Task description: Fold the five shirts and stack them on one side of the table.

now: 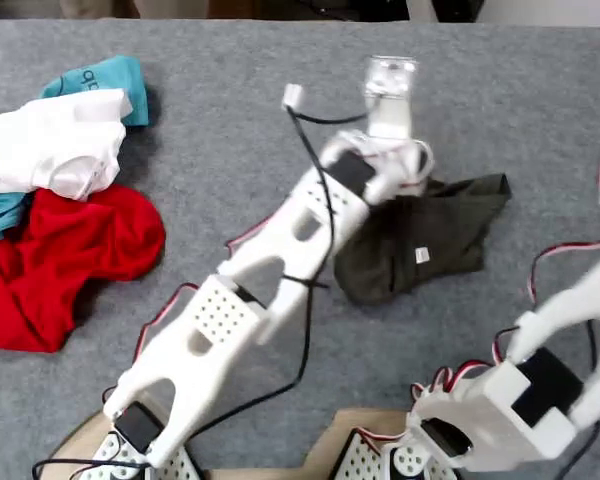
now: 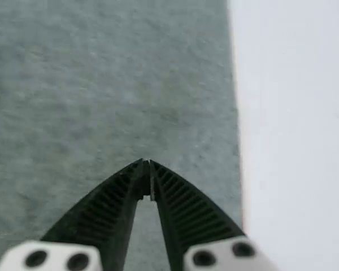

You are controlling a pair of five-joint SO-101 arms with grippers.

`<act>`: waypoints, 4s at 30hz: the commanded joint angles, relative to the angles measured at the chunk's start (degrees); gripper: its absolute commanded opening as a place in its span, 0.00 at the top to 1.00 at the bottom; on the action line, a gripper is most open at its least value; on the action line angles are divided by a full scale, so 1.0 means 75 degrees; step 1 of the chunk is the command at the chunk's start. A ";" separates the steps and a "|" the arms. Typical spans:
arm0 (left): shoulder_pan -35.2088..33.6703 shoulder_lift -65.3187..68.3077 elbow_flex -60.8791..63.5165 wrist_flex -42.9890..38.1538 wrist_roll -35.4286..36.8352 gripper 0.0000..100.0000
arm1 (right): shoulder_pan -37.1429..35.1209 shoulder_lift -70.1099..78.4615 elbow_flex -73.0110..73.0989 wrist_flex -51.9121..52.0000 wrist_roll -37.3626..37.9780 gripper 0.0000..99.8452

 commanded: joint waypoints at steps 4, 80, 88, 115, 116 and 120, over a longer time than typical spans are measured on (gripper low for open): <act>-0.0750 0.0533 -0.0047 0.0012 -0.0047 0.98 | -0.2045 0.0381 -0.0334 0.0457 -0.0785 0.99; -0.3329 0.1307 -0.1325 0.0797 0.1559 0.98 | -0.5116 0.4261 -0.2725 0.3669 0.0176 0.99; -0.3352 0.1307 -0.1336 0.0785 0.1571 0.98 | -0.4929 0.6125 -0.4202 0.4724 0.0188 0.99; -0.3317 0.1307 -0.1325 0.0785 0.1547 0.98 | -0.1471 0.3382 -0.0990 0.5509 0.1442 0.99; -0.3317 0.1307 -0.1325 0.0785 0.1547 0.98 | -0.1495 0.3276 -0.0967 0.5509 0.1442 0.99; -0.3317 0.1307 -0.1325 0.0785 0.1547 0.98 | -0.2010 0.2714 -0.1201 0.5497 0.1407 0.99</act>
